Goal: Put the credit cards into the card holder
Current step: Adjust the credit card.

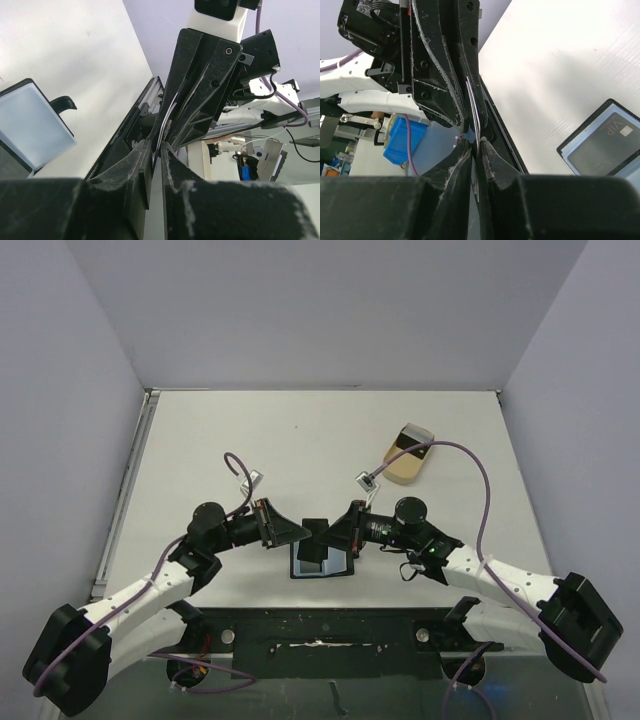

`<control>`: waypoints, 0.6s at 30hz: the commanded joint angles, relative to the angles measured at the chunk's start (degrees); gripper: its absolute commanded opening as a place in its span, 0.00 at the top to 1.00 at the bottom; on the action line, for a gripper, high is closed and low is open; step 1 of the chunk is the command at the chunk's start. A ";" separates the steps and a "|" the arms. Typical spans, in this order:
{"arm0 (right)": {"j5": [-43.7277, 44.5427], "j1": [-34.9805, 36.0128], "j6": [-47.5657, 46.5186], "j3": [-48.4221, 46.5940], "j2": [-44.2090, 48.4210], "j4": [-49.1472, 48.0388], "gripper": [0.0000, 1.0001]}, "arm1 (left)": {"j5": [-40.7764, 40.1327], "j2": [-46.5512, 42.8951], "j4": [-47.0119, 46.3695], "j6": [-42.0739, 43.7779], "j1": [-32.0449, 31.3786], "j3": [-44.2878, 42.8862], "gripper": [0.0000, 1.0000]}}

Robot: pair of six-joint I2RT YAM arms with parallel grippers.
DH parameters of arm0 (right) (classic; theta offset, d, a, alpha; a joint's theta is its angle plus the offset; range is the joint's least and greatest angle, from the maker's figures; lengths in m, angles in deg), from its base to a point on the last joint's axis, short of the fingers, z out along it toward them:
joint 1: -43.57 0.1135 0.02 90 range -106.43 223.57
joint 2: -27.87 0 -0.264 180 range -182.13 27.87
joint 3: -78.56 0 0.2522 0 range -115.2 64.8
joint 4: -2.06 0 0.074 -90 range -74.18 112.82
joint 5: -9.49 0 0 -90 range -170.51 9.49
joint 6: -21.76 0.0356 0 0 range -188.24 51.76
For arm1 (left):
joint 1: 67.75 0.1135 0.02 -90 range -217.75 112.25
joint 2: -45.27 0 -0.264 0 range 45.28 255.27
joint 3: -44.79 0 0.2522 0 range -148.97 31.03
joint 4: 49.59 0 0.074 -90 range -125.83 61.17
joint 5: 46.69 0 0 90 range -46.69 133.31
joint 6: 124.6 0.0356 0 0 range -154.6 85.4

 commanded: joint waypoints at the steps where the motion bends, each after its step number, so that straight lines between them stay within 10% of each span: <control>1: 1.83 -1.12 -2.53 0.27 1.18 -0.13 0.92 | 4.45 -0.98 -5.89 -0.60 -0.09 -1.94 0.89; 10: 2.73 -2.35 3.86 2.44 2.06 -7.38 0.96 | 6.53 1.19 2.65 7.43 -0.10 -2.78 0.60; 18: 2.06 -2.96 6.34 2.73 1.02 -11.17 0.95 | 6.83 3.92 1.01 8.23 -0.17 -1.15 0.66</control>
